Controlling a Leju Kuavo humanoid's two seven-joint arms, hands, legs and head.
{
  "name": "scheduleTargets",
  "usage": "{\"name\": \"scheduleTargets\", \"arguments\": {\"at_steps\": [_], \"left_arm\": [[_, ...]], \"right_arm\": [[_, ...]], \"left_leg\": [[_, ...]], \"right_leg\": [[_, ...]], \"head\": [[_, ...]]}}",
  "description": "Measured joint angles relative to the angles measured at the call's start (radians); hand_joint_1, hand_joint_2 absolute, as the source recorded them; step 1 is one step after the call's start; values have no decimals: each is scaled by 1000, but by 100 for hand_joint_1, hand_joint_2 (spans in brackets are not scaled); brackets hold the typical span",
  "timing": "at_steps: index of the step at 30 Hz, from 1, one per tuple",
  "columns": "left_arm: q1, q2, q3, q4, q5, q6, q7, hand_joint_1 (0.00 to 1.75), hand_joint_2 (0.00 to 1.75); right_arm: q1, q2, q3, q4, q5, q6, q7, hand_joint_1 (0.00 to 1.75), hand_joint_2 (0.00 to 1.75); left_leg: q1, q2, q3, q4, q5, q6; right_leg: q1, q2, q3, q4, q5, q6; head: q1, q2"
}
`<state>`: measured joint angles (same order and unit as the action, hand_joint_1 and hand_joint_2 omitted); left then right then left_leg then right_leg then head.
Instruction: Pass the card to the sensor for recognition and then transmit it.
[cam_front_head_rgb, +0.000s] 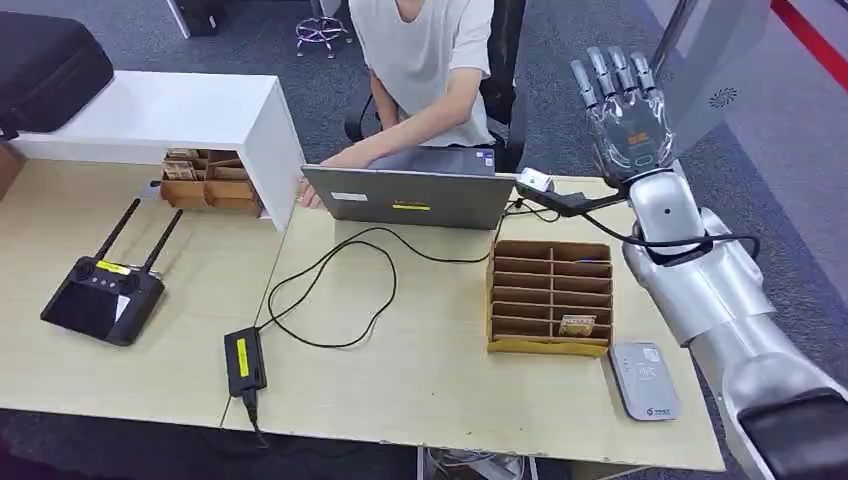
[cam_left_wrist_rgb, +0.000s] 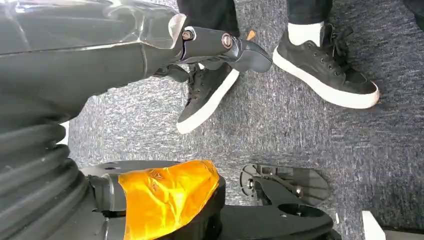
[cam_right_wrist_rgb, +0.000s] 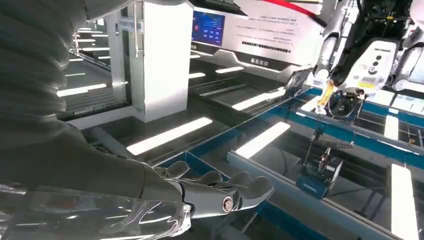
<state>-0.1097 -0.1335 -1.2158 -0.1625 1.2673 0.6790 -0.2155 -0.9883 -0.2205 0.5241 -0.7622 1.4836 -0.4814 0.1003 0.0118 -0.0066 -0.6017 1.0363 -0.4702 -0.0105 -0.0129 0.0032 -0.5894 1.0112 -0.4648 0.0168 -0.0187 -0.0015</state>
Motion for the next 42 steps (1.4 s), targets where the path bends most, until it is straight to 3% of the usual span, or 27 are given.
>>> {"name": "scheduleTargets", "arguments": {"at_steps": [8, 17, 19, 20, 21, 23, 25, 28, 33, 42], "left_arm": [[1, 0, 0, 0, 8, 0, -4, 0, 175], [4, 8, 5, 1, 57, 0, -28, 0, 175], [4, 13, 11, 1, 73, 0, -30, 0, 175], [5, 14, 14, 1, 82, 0, -31, 0, 175], [7, 14, 16, 1, 90, 0, -31, 0, 175], [20, 14, 23, 1, 95, 0, -32, 0, 175], [26, 14, 26, 1, 100, 0, -33, 0, 175], [25, 14, 29, 1, 101, 0, -37, 0, 175], [25, 15, 30, 1, 103, 0, -39, 0, 175], [25, 14, 30, 1, 103, 0, -39, 0, 175]], "right_arm": [[-12, -22, -3, 16, 4, 2, 17, 0, 175], [-131, -210, -71, 147, -46, 40, 8, 0, 175], [-132, -296, -87, 187, -48, 148, 114, 0, 175], [-106, -360, -100, 199, -71, 186, 158, 0, 175], [-66, -444, -127, 220, -112, 167, 163, 0, 175], [22, -564, -192, 282, -164, 82, 129, 0, 175], [85, -630, -229, 308, -164, 56, 133, 0, 175], [168, -698, -270, 326, -154, 77, 155, 0, 175], [233, -760, -315, 338, -148, 96, 168, 0, 175], [263, -799, -333, 346, -143, 104, 169, 0, 175]], "left_leg": [[0, -2, 0, 1, 0, 0], [-1, -6, -1, 3, 0, 1], [0, -7, 3, 5, -2, 3], [2, -18, 3, 6, -2, 4], [4, -35, 3, 5, -3, 5], [6, -46, 0, 5, -3, 6], [0, -31, 1, 4, -11, 8], [0, -16, 7, 4, -14, 10], [-1, -10, 8, 3, -14, 9], [-1, -9, 8, 3, -14, 10]], "right_leg": [[0, -2, 0, -1, 0, 0], [-1, -6, -2, -2, 0, 0], [-1, -6, -5, -5, -1, 1], [1, -16, 1, -8, -5, 8], [3, -34, 12, -8, -9, 8], [3, -45, 20, -9, -10, 9], [0, -29, 16, -9, -10, 9], [-1, -15, 15, -9, -10, 9], [-2, -9, 13, -9, -10, 8], [-2, -9, 14, -8, -10, 8]], "head": [[0, 0], [0, 0], [-5, 0], [-9, 0], [-5, 0], [14, 0], [12, 0], [13, 0], [13, 0], [13, 0]]}}
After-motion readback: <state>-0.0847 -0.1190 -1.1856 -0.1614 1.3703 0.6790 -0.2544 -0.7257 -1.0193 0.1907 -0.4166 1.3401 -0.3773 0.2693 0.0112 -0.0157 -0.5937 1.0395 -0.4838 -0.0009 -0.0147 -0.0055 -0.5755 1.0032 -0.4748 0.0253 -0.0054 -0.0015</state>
